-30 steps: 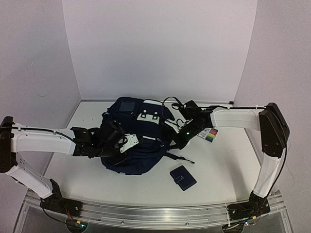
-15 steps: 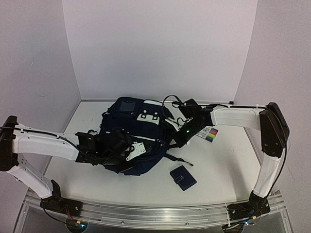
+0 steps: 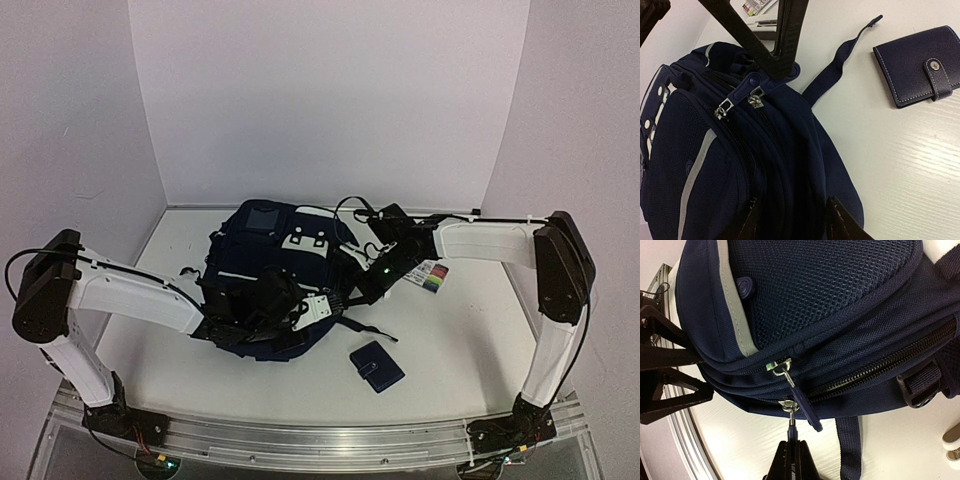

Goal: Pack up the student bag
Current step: Zip the student bag at the center of the board.

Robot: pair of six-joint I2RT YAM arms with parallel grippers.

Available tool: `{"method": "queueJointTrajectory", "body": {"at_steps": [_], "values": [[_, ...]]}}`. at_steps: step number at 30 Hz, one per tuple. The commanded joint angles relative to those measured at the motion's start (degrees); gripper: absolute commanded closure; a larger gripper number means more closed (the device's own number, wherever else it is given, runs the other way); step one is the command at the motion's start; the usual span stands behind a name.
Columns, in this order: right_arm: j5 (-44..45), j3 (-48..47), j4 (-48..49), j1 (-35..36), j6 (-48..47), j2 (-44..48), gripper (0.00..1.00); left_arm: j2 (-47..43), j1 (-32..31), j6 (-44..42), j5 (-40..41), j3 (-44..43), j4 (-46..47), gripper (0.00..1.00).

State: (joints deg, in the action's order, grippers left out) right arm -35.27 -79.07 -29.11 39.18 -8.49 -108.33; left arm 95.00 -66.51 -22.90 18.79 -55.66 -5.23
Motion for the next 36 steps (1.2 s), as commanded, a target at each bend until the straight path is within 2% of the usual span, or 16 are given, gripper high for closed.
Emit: {"method": "queueJointTrajectory", "body": {"at_steps": [1, 4, 10, 13, 20, 36], "values": [[-1.5, -0.3, -0.7, 0.2, 0.3, 0.7, 1.00, 2.3, -0.3, -3.3, 4.7, -3.8, 3.6, 0.56], [-1.6, -0.4, -0.7, 0.1, 0.3, 0.6, 1.00, 4.5, -0.3, -4.0, 6.9, -4.9, 3.0, 0.59], [0.5, -0.1, -0.8, -0.6, -1.0, 0.2, 1.00, 3.3, -0.4, -1.9, 9.6, -5.0, 0.4, 0.90], [1.3, 0.0, -0.8, -2.7, -2.0, -0.7, 1.00, -0.1, -0.4, -0.2, 9.6, -2.8, -0.6, 0.99], [5.7, -3.1, -0.8, -4.9, -4.0, -2.8, 1.00, -5.6, -0.4, 3.6, 7.5, 0.9, -3.5, 1.00], [13.9, -18.2, -1.5, -8.9, -4.8, -11.7, 1.00, -8.9, -0.8, 6.9, 1.4, 3.6, -6.3, 1.00]]}}
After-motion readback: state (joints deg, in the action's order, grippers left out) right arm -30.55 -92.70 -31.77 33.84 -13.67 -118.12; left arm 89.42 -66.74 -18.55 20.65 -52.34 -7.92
